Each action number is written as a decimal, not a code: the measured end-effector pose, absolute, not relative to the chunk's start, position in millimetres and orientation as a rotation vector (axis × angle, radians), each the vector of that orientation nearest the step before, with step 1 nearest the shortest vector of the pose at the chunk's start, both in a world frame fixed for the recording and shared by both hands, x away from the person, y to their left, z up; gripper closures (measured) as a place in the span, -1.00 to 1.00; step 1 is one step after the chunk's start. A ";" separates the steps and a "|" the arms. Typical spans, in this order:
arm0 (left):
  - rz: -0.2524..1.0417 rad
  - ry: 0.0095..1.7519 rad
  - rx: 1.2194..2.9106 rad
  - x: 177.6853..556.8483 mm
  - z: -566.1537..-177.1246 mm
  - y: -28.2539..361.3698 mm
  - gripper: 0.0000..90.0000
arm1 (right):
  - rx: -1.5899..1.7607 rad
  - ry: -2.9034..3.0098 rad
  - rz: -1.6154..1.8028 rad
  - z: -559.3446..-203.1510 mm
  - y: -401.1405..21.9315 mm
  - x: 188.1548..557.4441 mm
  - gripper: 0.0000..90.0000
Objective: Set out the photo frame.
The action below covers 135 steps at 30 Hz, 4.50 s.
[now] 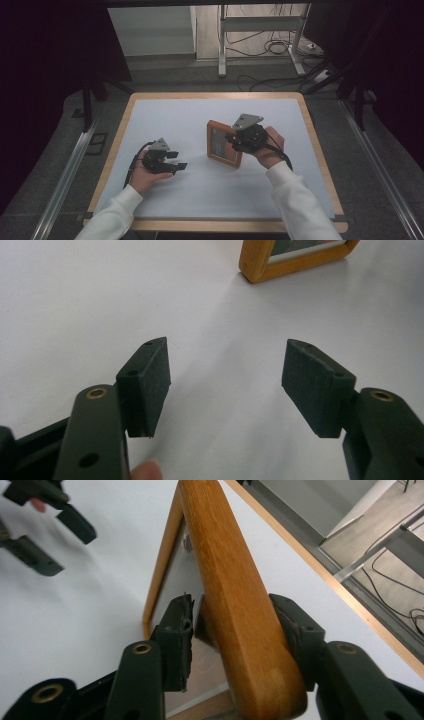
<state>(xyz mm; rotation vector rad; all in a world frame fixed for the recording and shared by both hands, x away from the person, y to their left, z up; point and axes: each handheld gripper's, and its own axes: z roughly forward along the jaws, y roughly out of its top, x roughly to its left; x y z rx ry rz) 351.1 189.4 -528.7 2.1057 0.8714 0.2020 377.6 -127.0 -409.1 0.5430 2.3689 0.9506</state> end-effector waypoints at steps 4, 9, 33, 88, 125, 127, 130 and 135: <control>0.211 0.868 2.106 351.0 -528.2 189.8 -0.22 | 0.581 2.348 0.949 -412.6 -128.9 386.2 0.05; 0.211 0.870 2.108 350.5 -528.2 189.3 -0.25 | 0.642 2.322 0.959 -418.2 -131.3 396.5 -0.07; 0.206 0.855 2.119 350.1 -528.8 187.3 -0.26 | 0.845 2.229 1.031 -429.0 -144.3 410.4 -0.51; 0.216 0.847 2.098 337.4 -522.9 185.3 -0.27 | 0.899 2.468 1.021 -512.0 -147.1 343.3 0.99; 0.212 0.852 2.103 336.5 -524.6 185.2 -0.27 | 0.995 2.410 0.999 -518.9 -171.4 360.1 0.99; 0.212 0.850 2.103 336.3 -524.2 185.2 -0.27 | 0.991 2.405 0.992 -519.0 -170.6 359.4 0.99; 0.217 0.845 2.104 335.9 -524.1 185.7 -0.27 | 0.990 2.410 0.996 -519.4 -169.7 358.3 0.99; 0.219 0.844 2.101 335.1 -523.2 186.0 -0.27 | 0.964 2.393 1.046 -509.7 -172.9 349.3 0.99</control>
